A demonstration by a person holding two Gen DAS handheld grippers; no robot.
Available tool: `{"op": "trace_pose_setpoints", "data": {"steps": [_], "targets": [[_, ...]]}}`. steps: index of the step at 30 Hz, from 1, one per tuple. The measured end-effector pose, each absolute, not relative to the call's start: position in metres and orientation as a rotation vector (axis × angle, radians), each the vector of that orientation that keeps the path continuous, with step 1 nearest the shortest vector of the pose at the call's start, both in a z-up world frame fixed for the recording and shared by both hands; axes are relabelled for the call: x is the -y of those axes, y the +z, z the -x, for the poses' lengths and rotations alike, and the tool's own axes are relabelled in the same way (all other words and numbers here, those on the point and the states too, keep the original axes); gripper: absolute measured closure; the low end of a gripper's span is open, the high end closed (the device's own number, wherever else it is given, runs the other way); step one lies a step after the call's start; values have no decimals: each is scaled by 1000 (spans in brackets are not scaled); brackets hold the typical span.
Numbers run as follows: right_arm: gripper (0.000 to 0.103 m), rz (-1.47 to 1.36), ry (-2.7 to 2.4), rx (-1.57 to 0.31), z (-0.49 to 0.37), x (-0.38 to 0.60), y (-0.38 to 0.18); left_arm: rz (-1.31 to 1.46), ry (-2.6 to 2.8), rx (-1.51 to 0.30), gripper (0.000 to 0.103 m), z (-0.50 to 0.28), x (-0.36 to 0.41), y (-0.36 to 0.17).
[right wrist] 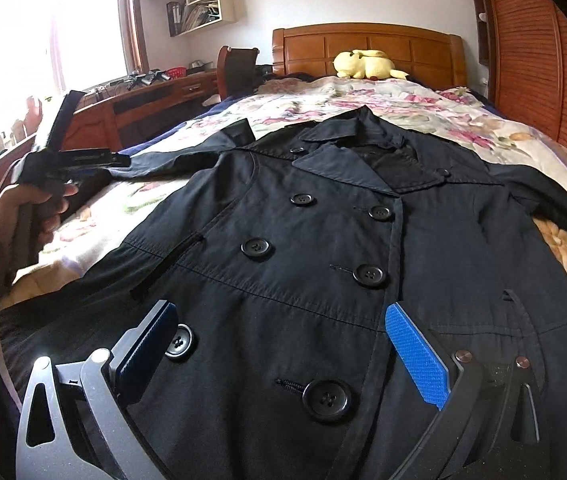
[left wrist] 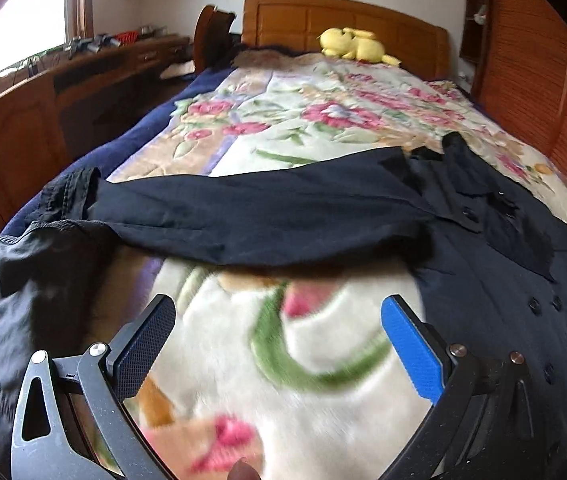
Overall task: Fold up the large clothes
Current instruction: 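Lower the left gripper onto the coat sleeve and close on it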
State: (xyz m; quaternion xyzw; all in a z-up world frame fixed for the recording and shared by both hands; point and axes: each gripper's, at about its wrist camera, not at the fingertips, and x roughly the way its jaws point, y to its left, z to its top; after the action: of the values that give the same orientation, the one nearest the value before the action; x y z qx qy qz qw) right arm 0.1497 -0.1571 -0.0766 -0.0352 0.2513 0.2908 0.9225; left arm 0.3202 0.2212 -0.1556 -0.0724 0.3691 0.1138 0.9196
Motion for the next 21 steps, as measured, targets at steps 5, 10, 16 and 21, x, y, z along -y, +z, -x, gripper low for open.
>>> {"op": "trace_pose_setpoints", "data": {"steps": [5, 10, 16, 21], "targets": [[0, 86, 602, -510, -146, 151, -79, 175, 254, -815, 0, -343, -240, -162], [0, 89, 605, -519, -156, 140, -80, 200, 259, -845, 0, -364, -255, -171], [0, 95, 603, -520, -157, 138, -80, 303, 267, -904, 7, -380, -277, -188], [0, 89, 608, -529, -159, 136, -81, 391, 259, -905, 24, -381, -290, -196]]}}
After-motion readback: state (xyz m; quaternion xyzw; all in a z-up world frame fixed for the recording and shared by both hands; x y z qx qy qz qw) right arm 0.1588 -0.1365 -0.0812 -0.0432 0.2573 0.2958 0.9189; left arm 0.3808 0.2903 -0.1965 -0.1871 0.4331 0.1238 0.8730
